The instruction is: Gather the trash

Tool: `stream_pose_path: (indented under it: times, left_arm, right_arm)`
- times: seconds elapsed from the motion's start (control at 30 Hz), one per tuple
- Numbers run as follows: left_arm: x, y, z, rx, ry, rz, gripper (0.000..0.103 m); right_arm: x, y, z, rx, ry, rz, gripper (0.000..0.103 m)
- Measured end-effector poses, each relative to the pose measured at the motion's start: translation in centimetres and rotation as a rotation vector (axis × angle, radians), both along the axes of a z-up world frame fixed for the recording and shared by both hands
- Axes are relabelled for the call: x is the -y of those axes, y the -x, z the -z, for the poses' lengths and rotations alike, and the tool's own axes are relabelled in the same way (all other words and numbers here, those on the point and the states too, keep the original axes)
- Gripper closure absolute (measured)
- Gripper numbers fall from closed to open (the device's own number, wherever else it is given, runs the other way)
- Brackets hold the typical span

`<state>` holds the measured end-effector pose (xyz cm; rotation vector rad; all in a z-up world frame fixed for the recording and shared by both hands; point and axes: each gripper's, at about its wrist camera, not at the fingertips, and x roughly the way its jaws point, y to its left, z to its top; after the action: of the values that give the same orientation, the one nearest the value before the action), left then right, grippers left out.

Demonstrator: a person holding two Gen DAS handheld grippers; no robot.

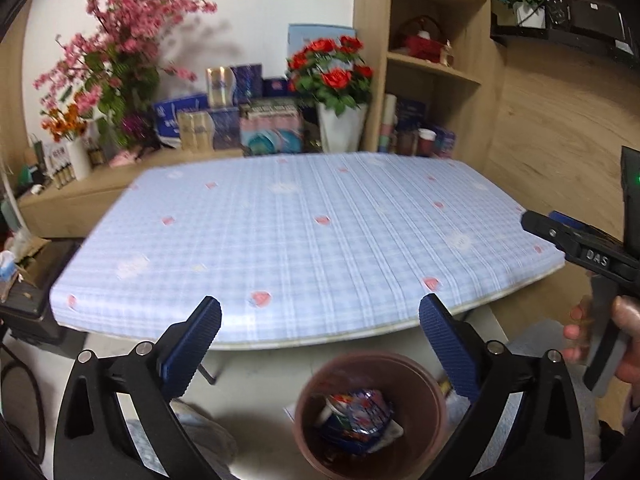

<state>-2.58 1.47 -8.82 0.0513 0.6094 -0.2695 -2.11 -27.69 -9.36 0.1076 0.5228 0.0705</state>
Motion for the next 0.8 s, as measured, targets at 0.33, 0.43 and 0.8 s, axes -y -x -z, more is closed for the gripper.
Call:
stream_pose_path:
  times: [0.33,0.43,0.8]
  left_arm:
    - [-1.8,-0.1,-6.1,0.124,0.008,-0.062,0.006]
    - [-2.1,0.3,-8.1,0.172,-0.007,-0.071,0.006]
    - [-2.1,1.7,-11.7,0.248,-0.033,-0.094,0.006]
  right_arm:
    - [-1.8,0.7,-6.3,0.043,0.107,-0.042,0.006]
    - [-2.4,1.1,-7.8,0.055,0.142,-0.021,0.006]
    - [-3.2,1.9,-10.1,0.066,0.147,-0.036,0.006]
